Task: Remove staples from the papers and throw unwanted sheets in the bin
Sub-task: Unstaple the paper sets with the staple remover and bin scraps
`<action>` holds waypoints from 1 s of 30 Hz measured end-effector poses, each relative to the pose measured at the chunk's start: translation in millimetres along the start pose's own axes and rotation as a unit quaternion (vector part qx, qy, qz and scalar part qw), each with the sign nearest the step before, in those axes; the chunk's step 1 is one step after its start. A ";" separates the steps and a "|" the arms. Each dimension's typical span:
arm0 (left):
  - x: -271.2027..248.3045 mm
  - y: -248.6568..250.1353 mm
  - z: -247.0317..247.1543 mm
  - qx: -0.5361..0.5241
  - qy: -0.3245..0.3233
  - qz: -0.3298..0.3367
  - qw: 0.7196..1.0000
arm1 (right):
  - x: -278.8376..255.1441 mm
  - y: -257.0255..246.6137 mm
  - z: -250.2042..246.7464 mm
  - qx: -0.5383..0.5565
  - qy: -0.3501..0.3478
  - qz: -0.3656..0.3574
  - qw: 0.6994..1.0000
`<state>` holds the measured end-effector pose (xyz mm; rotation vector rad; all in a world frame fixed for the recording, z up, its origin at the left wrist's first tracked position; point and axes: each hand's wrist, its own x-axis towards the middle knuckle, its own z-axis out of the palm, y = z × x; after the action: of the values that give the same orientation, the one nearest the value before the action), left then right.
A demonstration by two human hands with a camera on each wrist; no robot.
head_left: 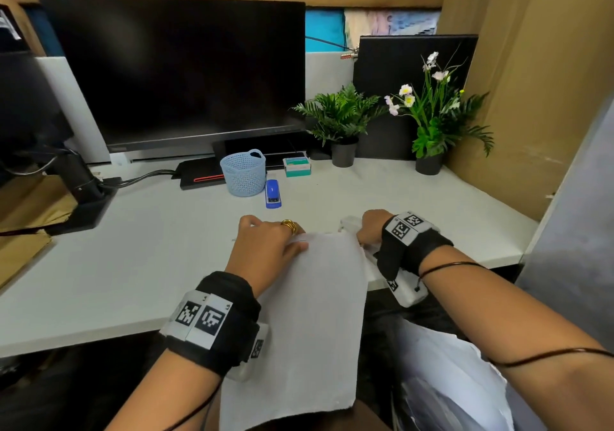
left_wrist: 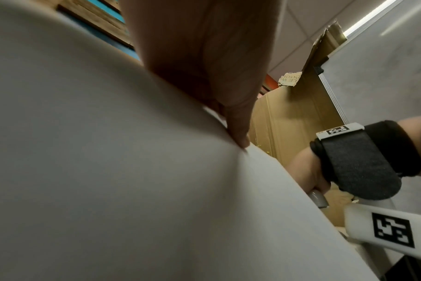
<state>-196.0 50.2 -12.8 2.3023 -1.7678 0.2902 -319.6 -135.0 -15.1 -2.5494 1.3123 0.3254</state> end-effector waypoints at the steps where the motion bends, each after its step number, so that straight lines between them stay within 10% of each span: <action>1: -0.3 1.2 -0.2 0.001 0.003 -0.002 1.000 | -1.4 0.3 0.3 0.009 -0.004 0.005 1.000; 8: -2.3 9.8 -2.2 -0.023 0.019 -0.009 1.000 | -6.1 22.8 6.0 0.300 0.080 0.024 0.950; 14: -5.5 16.2 -5.8 0.013 -0.016 0.011 1.000 | -28.6 22.1 -1.6 0.662 0.247 -0.026 0.707; 18: -5.5 25.6 -6.1 0.016 -0.030 0.016 0.999 | -57.6 -3.4 -7.3 0.731 0.279 -0.095 0.615; 25: -4.7 41.4 -11.7 0.038 -0.003 0.030 0.999 | -76.1 -29.8 15.8 0.631 0.332 -0.155 0.684; 30: -6.8 45.7 -13.6 0.034 -0.001 0.026 0.999 | -77.0 -36.5 19.8 0.645 0.338 -0.134 0.672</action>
<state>-242.2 49.0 0.8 2.3053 -1.8494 0.3627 -335.0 -49.4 -5.4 -1.4549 0.7247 -1.2716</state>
